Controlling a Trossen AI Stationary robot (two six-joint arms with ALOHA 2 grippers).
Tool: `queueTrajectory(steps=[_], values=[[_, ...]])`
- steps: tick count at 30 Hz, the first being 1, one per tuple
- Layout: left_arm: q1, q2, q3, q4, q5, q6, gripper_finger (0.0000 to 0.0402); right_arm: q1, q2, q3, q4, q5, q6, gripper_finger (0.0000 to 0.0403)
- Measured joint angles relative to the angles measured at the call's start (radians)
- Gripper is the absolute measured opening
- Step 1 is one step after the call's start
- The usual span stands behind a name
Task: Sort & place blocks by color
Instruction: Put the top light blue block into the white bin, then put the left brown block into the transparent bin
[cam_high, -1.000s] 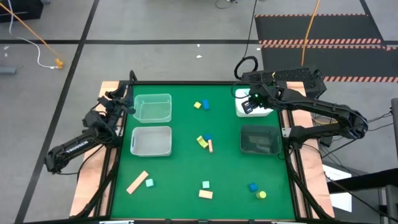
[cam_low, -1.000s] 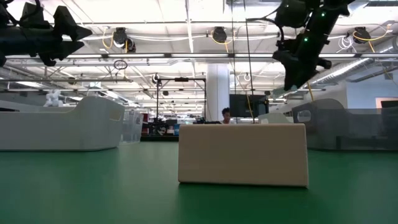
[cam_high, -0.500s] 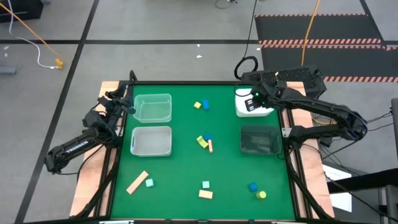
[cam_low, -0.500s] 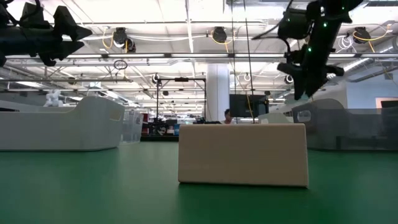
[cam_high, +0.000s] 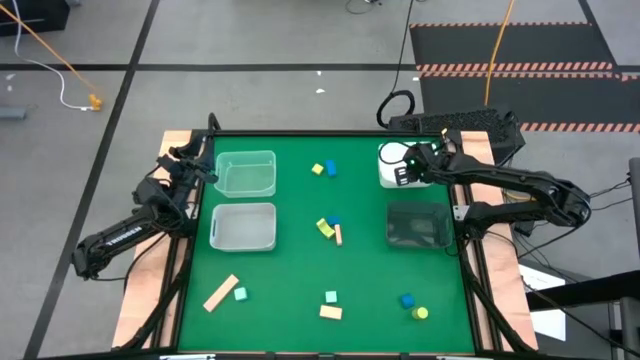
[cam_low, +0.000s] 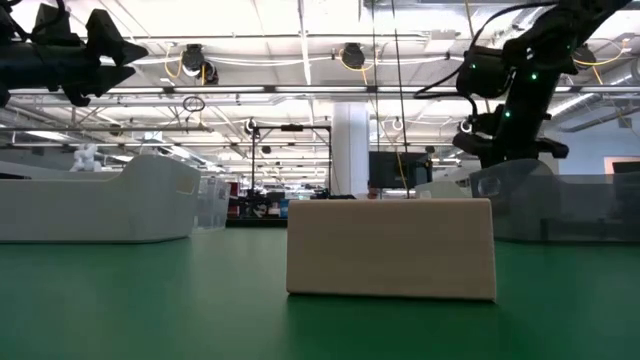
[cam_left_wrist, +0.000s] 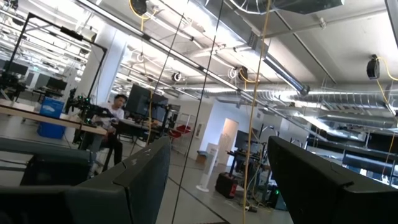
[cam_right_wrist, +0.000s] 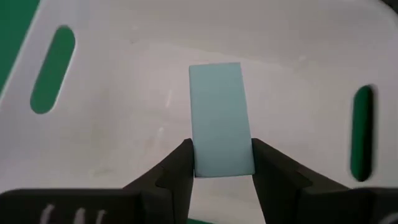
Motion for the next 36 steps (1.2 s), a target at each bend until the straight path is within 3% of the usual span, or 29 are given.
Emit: queueTrajectory(steps=[8,15,25,30,36], values=[[-0.001,0.000,0.000,0.025,0.001,-0.019,0.0269,0.000,0.000,-0.032,0.078,-0.022,0.018,0.0195],[0.000,0.000,0.000,0.029,0.001,-0.181,0.0269,0.000,0.000,-0.032,0.168,-0.023,0.015,0.0230],[0.000,0.000,0.000,0.078,0.001,-0.352,0.0269,0.000,0.000,-0.032,0.341,-0.044,-0.049,0.0235],[-0.002,0.000,0.006,0.071,0.055,-0.412,0.0269,0.000,0.000,-0.032,0.394,-0.058,-0.089,0.0235],[-0.031,0.060,0.089,0.049,0.125,-0.353,0.0269,-0.005,0.000,-0.032,0.397,-0.076,-0.108,0.0235]])
